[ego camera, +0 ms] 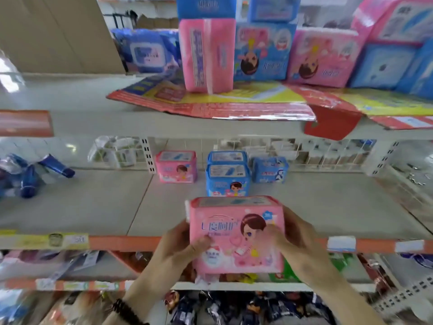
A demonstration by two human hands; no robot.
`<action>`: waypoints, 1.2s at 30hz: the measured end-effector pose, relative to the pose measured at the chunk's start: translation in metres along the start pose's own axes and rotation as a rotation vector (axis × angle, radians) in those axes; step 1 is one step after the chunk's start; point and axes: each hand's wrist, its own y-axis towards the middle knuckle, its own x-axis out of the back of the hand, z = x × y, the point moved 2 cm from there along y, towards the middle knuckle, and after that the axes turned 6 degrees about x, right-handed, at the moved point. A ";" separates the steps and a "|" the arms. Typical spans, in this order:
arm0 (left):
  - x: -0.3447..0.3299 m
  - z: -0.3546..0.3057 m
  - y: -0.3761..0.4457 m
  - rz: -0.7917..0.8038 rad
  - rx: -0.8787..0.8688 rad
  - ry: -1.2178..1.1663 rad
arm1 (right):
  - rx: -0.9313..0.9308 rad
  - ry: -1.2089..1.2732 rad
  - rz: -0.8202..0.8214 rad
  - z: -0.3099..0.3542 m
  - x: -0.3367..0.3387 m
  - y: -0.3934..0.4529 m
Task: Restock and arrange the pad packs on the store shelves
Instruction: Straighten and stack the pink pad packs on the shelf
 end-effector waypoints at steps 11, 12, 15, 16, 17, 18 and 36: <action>0.032 0.039 0.059 -0.201 0.127 0.054 | -0.109 0.018 0.080 -0.092 -0.004 0.083; 0.034 0.037 0.064 -0.226 0.122 0.079 | -0.114 0.007 0.095 -0.098 -0.003 0.093; 0.043 0.039 0.075 -0.274 0.107 0.097 | -0.119 -0.021 0.164 -0.109 -0.006 0.118; 0.048 0.041 0.076 -0.290 0.113 0.096 | -0.113 -0.034 0.183 -0.112 -0.008 0.124; 0.053 0.042 0.077 -0.300 0.118 0.096 | -0.104 -0.056 0.205 -0.114 -0.011 0.130; 0.057 0.042 0.078 -0.299 0.119 0.106 | -0.093 -0.075 0.228 -0.116 -0.014 0.136; 0.135 0.069 0.063 -0.289 0.167 0.118 | -0.172 -0.007 0.175 -0.134 -0.090 0.133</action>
